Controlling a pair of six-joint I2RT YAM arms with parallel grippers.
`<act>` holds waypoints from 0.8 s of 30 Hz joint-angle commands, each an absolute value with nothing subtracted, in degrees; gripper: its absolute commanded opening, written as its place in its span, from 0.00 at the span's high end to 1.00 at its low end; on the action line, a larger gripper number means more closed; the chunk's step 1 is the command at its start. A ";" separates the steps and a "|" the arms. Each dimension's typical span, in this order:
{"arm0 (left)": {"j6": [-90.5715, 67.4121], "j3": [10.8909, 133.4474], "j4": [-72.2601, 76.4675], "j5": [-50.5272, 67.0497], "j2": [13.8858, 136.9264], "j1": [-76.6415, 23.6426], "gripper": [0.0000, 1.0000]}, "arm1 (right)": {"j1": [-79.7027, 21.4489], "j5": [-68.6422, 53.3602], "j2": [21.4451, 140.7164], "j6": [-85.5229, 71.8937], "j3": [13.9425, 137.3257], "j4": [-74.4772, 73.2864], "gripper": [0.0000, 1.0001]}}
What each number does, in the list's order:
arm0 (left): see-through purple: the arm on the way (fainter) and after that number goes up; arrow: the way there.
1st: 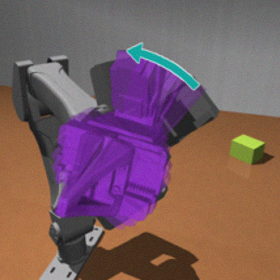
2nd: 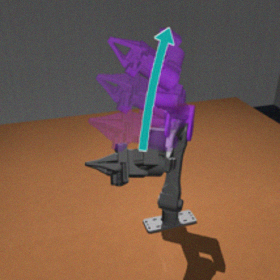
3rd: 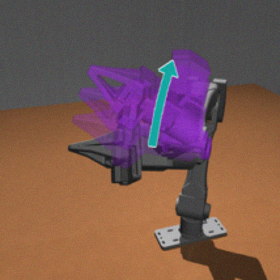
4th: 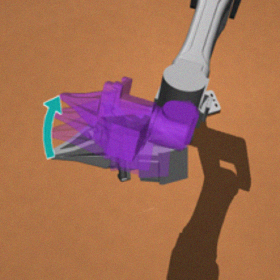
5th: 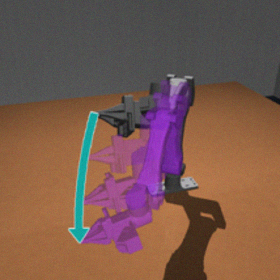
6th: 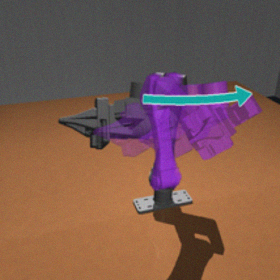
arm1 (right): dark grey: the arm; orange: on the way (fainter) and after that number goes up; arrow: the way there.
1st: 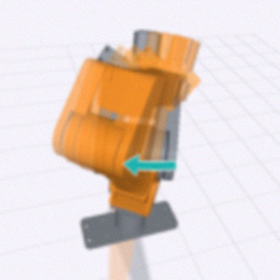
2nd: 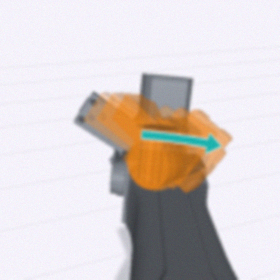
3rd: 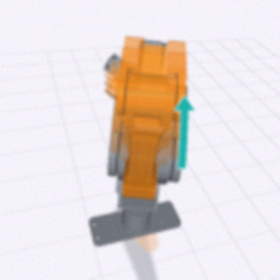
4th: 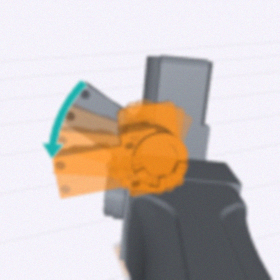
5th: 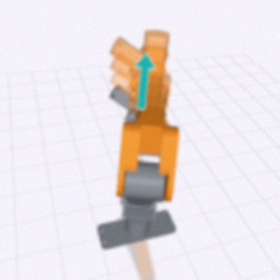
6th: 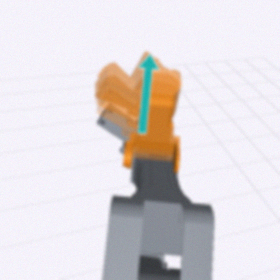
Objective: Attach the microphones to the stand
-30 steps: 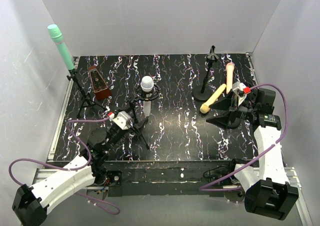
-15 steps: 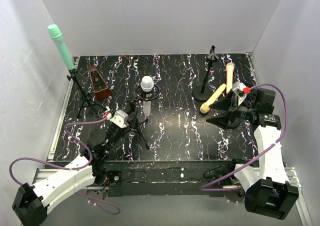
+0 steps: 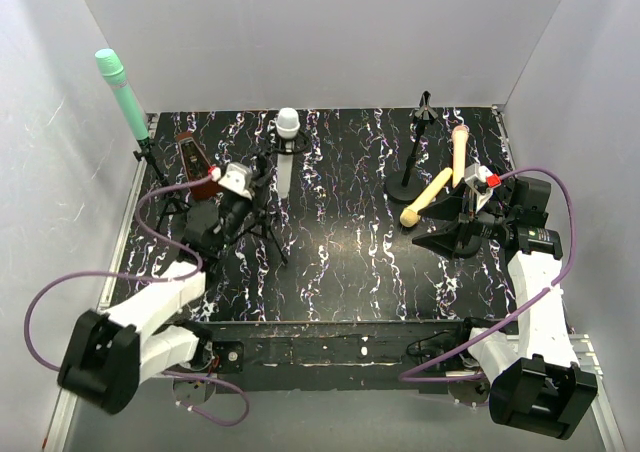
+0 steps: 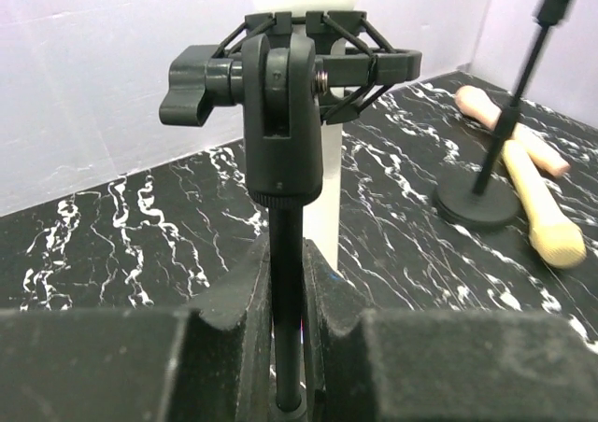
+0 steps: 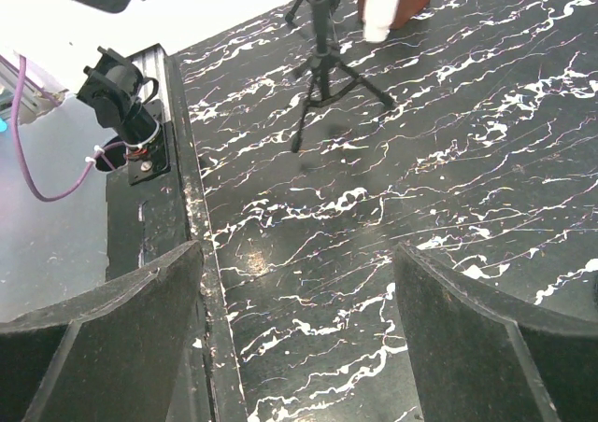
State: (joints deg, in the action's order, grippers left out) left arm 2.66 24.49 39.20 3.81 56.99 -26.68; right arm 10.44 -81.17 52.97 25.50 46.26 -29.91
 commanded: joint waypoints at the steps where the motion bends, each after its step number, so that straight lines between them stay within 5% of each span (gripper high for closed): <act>1: -3.07 31.89 53.42 13.09 67.64 -19.70 1.00 | 10.55 -81.83 52.38 26.37 46.49 -29.79 0.11; 14: -10.37 54.12 69.52 25.03 100.09 -7.21 1.00 | 10.55 -81.83 53.00 27.68 46.85 -31.11 0.11; 24: -5.72 57.40 66.10 32.16 104.68 -4.92 1.00 | 10.55 -81.39 53.61 28.48 47.11 -31.82 0.11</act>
